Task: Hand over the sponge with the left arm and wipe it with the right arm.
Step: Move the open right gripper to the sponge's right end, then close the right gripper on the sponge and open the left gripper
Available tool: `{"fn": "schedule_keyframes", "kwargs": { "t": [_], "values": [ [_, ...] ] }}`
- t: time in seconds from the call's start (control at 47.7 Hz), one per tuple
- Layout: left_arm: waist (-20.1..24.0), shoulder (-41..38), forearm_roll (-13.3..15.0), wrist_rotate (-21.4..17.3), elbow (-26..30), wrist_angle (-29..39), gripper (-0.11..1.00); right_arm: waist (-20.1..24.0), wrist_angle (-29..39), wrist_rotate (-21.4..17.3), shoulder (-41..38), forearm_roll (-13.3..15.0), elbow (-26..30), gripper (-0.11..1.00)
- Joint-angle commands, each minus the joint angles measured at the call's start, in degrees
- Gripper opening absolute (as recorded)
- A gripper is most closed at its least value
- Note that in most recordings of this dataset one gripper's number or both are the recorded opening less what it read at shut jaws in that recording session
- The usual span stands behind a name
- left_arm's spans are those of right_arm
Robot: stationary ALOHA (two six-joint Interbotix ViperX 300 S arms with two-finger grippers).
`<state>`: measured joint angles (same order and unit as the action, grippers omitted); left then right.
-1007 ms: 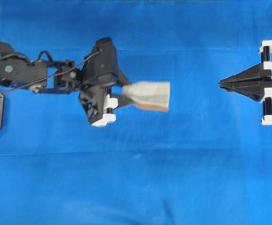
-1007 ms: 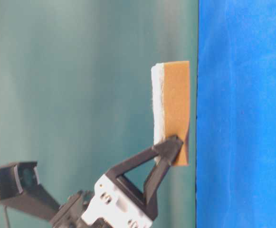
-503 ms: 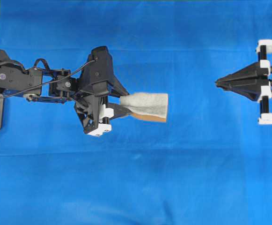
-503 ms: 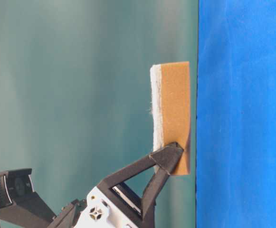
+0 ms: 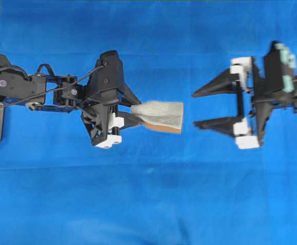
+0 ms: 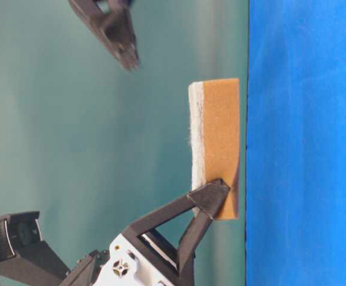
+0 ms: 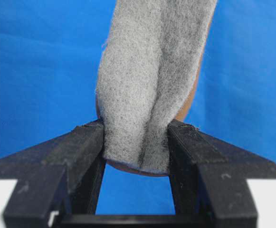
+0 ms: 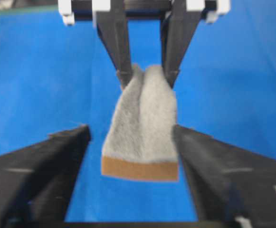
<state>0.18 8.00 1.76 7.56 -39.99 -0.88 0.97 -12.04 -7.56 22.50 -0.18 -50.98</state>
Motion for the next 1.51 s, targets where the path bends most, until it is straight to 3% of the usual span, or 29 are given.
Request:
{"fn": "schedule_keyframes", "kwargs": {
  "t": [0.0, 0.608, 1.091, 1.175, 1.364, 1.489],
  "values": [
    [0.00, 0.70, -0.09, -0.18, 0.97, -0.26, 0.33, 0.09, 0.79, -0.70, -2.46, -0.26, 3.52, 0.73],
    [0.18, 0.70, -0.18, -0.62, 0.97, -0.35, 0.33, -0.62, 6.86, -2.29, -14.50, -0.26, 11.16, 0.74],
    [0.18, 0.70, -0.18, -0.44, 1.05, -0.44, 0.33, -1.49, 7.21, -1.58, -15.73, 0.09, 12.04, 0.72],
    [0.35, 0.70, -0.18, -0.18, 1.14, -0.53, 0.33, -1.49, 7.29, -1.41, -15.73, 0.44, 12.13, 0.61],
    [0.26, 0.70, -0.18, -0.26, 1.23, -1.05, 0.32, -1.49, 7.47, -1.23, -15.73, 0.70, 12.13, 0.18],
    [0.26, 0.62, -0.26, -0.62, 1.23, -2.64, 0.29, -1.41, 7.56, -1.23, -15.73, 0.70, 12.13, 0.17]
  ]
}}
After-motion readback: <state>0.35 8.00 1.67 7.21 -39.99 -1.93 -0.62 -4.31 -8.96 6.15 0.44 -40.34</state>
